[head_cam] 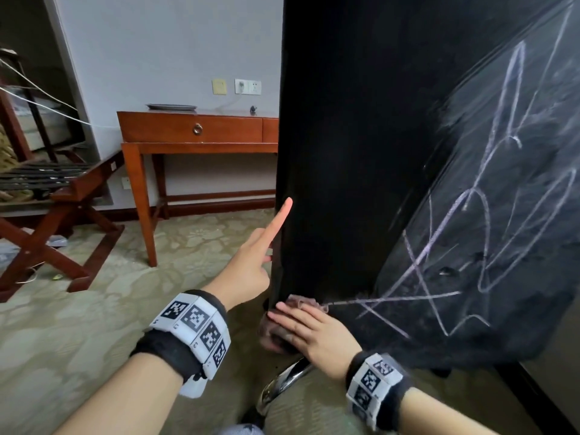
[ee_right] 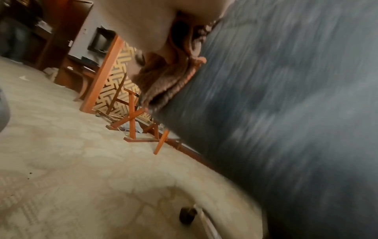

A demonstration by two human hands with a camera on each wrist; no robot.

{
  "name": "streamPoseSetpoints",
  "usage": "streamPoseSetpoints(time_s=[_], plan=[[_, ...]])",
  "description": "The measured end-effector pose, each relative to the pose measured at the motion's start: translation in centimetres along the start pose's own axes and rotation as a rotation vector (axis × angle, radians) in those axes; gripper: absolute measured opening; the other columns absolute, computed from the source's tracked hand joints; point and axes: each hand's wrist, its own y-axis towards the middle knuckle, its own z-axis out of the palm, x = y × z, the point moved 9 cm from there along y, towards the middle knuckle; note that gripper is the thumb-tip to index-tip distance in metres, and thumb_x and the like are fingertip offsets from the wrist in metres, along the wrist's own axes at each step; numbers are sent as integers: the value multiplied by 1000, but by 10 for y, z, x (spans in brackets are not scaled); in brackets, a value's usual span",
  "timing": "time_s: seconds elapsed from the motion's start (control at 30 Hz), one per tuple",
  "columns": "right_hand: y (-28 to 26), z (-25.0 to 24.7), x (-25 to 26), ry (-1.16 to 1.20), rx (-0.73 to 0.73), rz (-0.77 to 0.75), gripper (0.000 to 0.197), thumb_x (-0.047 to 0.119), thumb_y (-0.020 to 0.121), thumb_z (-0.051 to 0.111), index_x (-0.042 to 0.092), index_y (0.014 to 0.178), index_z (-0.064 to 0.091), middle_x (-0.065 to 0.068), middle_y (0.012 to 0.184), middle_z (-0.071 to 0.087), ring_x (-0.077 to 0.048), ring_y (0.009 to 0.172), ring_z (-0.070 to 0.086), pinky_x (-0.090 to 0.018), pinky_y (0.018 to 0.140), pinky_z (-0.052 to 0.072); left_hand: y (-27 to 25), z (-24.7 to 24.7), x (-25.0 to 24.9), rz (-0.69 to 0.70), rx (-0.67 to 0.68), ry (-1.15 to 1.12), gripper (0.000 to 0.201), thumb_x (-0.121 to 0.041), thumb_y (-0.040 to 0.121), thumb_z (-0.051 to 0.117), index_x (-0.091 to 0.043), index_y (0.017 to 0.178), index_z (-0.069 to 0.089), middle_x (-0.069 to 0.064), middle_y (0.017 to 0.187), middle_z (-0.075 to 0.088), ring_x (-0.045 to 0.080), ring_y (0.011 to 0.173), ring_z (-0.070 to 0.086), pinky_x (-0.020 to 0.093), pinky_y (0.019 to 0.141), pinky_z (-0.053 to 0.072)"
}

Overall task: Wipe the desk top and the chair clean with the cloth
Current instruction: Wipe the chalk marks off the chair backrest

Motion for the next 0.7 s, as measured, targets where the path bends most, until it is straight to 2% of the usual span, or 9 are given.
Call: streamPoseSetpoints(time_s=[0.1, 0.2, 0.3, 0.4, 0.43, 0.5, 0.57, 0.63, 0.7], plan=[[28, -58, -51, -2, -133, 176, 44, 26, 95, 31, 18, 135, 48, -1, 147, 38, -21, 142, 19, -36, 116, 8, -1, -2, -3, 18, -70, 38, 109, 17, 84, 38, -69, 134, -8, -2, 136, 37, 8, 106, 46, 35, 94, 49], [38, -70, -62, 42, -169, 256, 47, 23, 93, 35, 15, 140, 40, -3, 150, 32, -23, 140, 20, -38, 117, 6, -1, 1, -1, 21, -86, 52, 107, 14, 85, 39, -69, 133, -9, -5, 124, 40, 19, 99, 53, 35, 85, 50], [21, -8, -5, 47, 6, 95, 43, 21, 89, 37, 17, 128, 56, -3, 143, 44, -24, 135, 28, -38, 118, -2, 0, 4, 5, 7, -44, 9, 113, 20, 81, 38, -70, 133, -6, -19, 126, 30, -3, 92, 41, 39, 93, 48], [-4, 47, 44, 46, 291, -23, 41, 24, 91, 34, 23, 118, 65, 3, 138, 50, -16, 132, 34, -37, 118, -7, 0, 5, 7, 6, -8, 9, 114, 22, 80, 38, -68, 134, -5, -33, 114, 25, -8, 93, 40, 30, 95, 48], [-5, 47, 48, 35, 286, -54, 42, 25, 91, 33, 24, 120, 64, 5, 139, 49, -14, 132, 35, -36, 118, -7, 1, 5, 5, 16, -7, 4, 113, 20, 80, 40, -68, 135, -5, -32, 113, 27, -6, 95, 43, 28, 94, 50], [4, 23, 31, 26, 100, -78, 43, 26, 92, 33, 24, 126, 59, 4, 141, 47, -15, 134, 32, -36, 118, -2, 2, 4, 3, 25, -21, 7, 112, 17, 81, 43, -68, 135, -6, -25, 113, 30, 6, 99, 52, 34, 88, 53], [16, -20, -18, 21, -50, 41, 44, 25, 93, 33, 21, 133, 50, 0, 143, 44, -20, 137, 27, -36, 117, 8, 1, 3, 1, 31, -62, 21, 113, 16, 81, 46, -69, 134, -7, -15, 118, 32, 19, 100, 53, 40, 85, 53], [19, -48, -56, 20, -99, 114, 47, 25, 93, 34, 17, 139, 40, -1, 148, 36, -22, 140, 23, -38, 116, 11, 2, 4, 2, 45, -85, 29, 112, 13, 82, 48, -69, 133, -8, -18, 123, 28, 13, 101, 49, 41, 88, 53], [6, -40, -55, 13, -71, 89, 48, 25, 94, 34, 17, 141, 34, 0, 153, 25, -22, 143, 14, -38, 117, 6, 1, 8, 3, 42, -91, 17, 113, 13, 83, 49, -70, 132, -10, -21, 125, 25, 15, 97, 56, 38, 81, 55]])
